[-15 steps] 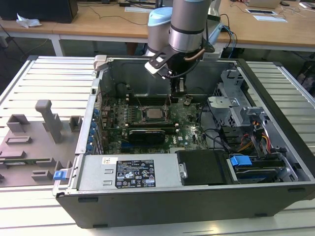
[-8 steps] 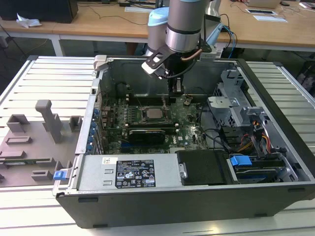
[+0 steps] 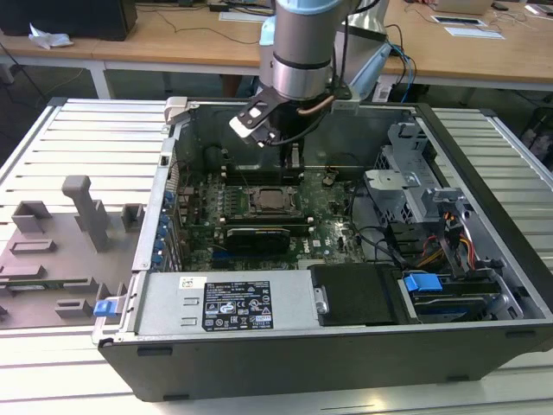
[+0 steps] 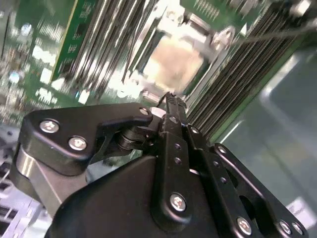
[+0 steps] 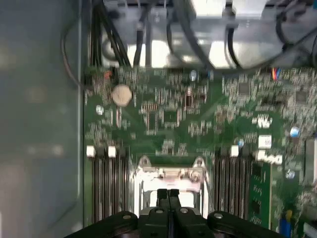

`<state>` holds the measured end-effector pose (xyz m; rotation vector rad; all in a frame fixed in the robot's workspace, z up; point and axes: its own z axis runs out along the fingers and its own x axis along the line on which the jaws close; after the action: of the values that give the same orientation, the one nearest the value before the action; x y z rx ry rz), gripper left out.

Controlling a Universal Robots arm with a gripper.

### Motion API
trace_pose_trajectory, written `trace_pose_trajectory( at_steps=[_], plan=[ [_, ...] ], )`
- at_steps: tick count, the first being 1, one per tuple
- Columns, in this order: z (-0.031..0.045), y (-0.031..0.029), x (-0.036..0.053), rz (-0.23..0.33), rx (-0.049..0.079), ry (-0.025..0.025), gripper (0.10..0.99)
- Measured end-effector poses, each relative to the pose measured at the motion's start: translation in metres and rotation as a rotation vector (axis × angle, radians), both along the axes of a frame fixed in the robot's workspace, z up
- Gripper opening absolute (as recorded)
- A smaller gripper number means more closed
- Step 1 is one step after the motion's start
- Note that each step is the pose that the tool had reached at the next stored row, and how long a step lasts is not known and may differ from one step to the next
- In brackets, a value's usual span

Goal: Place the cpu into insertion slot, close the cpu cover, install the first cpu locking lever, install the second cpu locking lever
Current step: 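Close the cpu cover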

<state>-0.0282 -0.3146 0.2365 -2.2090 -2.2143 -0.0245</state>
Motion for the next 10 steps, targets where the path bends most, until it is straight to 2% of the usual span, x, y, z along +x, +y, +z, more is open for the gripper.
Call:
trace_pose_trajectory(
  at_steps=[2,4,10],
  plan=[
    [-0.0036,0.0000,-0.0083,0.000,0.000,-0.0001,0.106],
    [-0.0095,0.0000,-0.0206,0.000,0.000,0.0000,0.106],
    [-0.0255,0.0000,-0.0414,0.000,0.000,0.0000,0.106]
  ],
)
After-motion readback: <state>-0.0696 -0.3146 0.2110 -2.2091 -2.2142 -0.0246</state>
